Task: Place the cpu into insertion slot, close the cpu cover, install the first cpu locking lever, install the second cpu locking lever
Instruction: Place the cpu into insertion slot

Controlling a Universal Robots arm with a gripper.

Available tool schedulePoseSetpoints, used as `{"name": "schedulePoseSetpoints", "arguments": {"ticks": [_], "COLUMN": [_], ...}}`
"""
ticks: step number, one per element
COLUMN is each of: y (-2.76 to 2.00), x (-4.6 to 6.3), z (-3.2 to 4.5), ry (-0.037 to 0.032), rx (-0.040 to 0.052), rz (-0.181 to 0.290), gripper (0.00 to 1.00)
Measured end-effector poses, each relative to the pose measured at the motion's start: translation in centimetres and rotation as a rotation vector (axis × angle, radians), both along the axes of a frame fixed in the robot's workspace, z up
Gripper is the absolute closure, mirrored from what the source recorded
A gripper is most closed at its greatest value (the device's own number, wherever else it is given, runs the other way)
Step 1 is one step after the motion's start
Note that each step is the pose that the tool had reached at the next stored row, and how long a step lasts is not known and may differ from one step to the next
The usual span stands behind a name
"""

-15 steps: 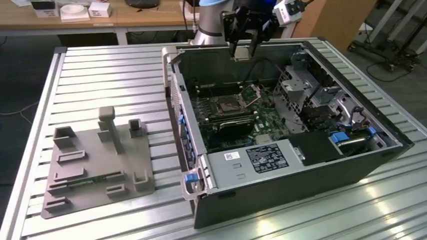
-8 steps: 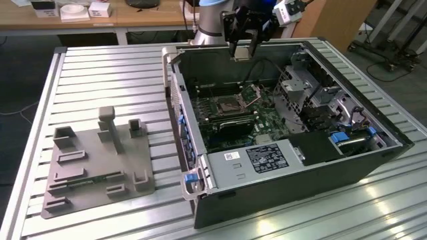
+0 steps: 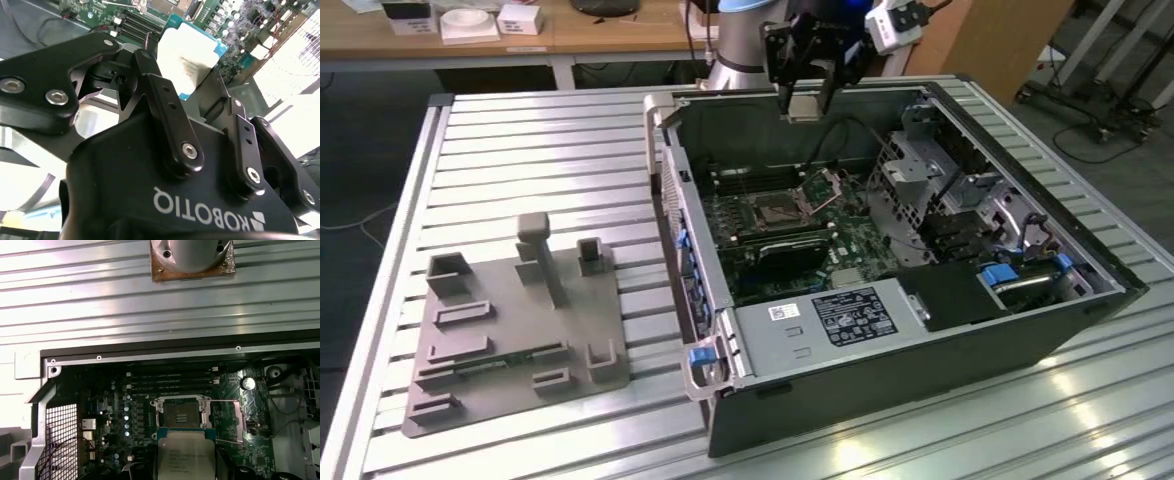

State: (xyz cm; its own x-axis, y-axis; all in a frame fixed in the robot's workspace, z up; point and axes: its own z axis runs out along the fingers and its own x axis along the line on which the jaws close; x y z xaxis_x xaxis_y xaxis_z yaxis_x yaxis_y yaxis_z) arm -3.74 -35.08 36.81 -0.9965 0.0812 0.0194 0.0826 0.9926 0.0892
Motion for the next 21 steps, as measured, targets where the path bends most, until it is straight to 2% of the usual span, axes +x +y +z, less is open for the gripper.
{"name": "schedulePoseSetpoints", "arguments": {"ticks": [13, 14, 21], "y": [0.0, 0.0, 0.0], "x": [0.0, 0.0, -0.03], "z": [-0.03, -0.19, -0.22], "ry": [0.0, -0.0001, 0.0], "rx": [0.0001, 0.0, 0.0], "rz": [-0.009, -0.044, -0.073], "gripper": [0.46, 0.46, 0.46]}}
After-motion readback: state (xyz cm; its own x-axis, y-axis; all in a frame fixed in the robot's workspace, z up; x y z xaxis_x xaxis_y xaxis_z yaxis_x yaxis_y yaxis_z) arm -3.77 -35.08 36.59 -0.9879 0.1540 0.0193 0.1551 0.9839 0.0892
